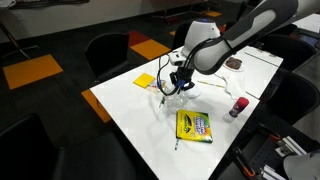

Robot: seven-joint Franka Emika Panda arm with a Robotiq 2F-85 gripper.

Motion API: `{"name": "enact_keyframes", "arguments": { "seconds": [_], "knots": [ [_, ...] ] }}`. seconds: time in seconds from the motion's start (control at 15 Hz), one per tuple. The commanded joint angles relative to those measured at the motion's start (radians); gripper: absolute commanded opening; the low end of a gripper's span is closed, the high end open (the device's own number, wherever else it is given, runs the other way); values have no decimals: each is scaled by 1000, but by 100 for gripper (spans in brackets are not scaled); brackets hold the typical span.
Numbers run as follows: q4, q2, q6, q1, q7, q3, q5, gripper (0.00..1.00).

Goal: Move the glass bowl to the left, then pick the lid and put it on top of the bowl

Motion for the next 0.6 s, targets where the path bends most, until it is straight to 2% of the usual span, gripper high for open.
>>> {"name": "enact_keyframes", "arguments": {
  "seconds": [0.0, 0.27, 0.53],
  "knots": [
    [-54, -36, 71, 9, -5, -25, -5, 4],
    [-66, -34, 105, 7, 2, -35, -12, 4],
    [-72, -43, 88, 5, 7, -35, -9, 4]
  ]
}}
